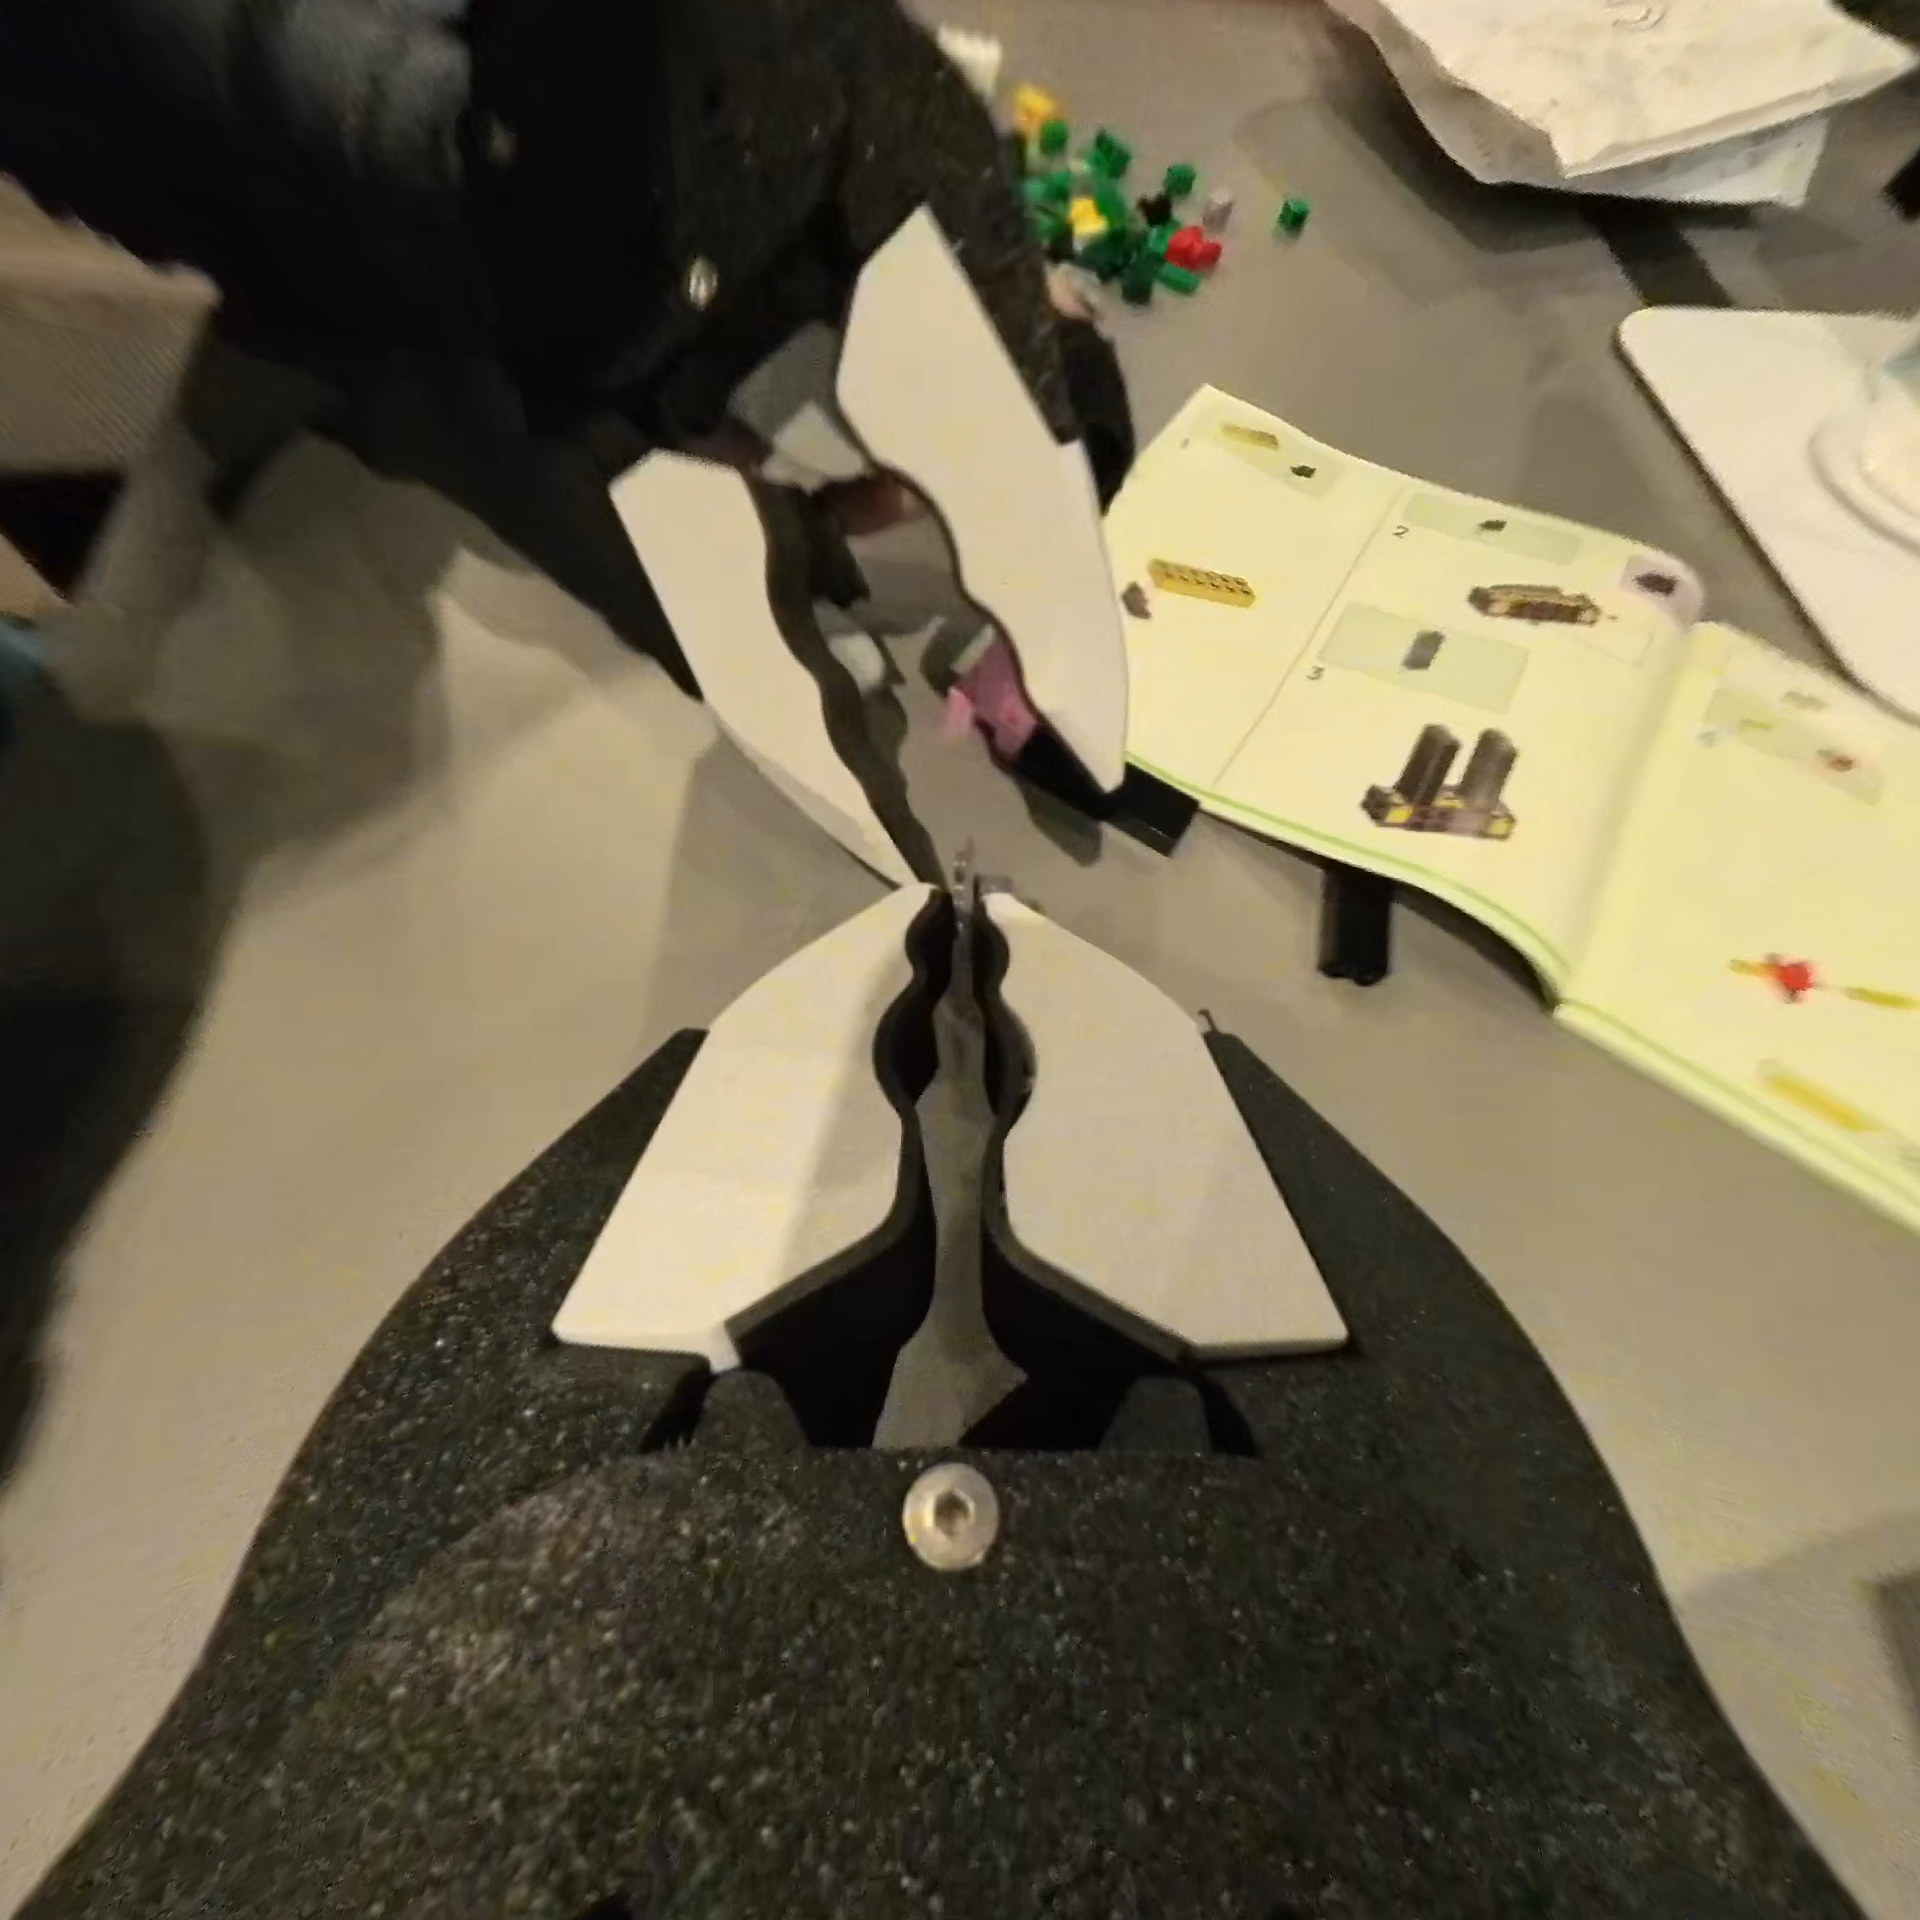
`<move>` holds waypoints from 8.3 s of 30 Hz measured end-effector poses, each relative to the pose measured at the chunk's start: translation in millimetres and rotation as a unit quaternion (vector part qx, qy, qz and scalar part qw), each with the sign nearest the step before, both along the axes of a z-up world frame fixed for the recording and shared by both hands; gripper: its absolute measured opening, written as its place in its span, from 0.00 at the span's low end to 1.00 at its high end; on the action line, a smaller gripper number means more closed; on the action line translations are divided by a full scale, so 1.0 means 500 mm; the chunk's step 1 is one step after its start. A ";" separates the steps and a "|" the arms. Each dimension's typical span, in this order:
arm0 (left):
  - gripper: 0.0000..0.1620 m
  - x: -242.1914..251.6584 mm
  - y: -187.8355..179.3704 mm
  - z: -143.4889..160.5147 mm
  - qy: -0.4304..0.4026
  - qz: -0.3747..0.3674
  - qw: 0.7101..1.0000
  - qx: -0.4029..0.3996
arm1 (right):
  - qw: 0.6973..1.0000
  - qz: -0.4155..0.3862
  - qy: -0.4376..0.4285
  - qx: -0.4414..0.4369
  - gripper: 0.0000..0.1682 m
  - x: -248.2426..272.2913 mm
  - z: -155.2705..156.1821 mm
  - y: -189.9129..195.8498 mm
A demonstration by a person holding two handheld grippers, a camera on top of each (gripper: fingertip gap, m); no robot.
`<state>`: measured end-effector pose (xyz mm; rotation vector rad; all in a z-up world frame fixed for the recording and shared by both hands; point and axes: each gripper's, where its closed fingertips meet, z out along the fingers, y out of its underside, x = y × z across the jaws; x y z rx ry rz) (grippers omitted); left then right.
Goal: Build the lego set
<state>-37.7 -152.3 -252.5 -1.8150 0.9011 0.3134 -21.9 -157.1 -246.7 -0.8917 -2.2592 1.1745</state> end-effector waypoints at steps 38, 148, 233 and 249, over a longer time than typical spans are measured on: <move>0.01 0.035 -0.006 -0.022 -0.086 0.014 0.992 -0.087 | 0.980 0.006 0.042 0.192 0.19 0.007 -0.014 -0.019; 0.10 0.054 -0.041 -0.095 -0.174 0.072 0.963 -0.193 | 0.964 0.119 -0.168 0.168 0.10 0.036 -0.087 -0.028; 0.10 0.055 -0.030 -0.094 -0.166 0.043 0.968 -0.185 | 0.968 0.105 -0.210 0.090 0.10 0.029 -0.090 -0.028; 0.32 0.036 -0.025 -0.083 -0.111 0.041 0.981 -0.156 | 0.968 0.100 -0.215 0.086 0.10 0.028 -0.091 -0.020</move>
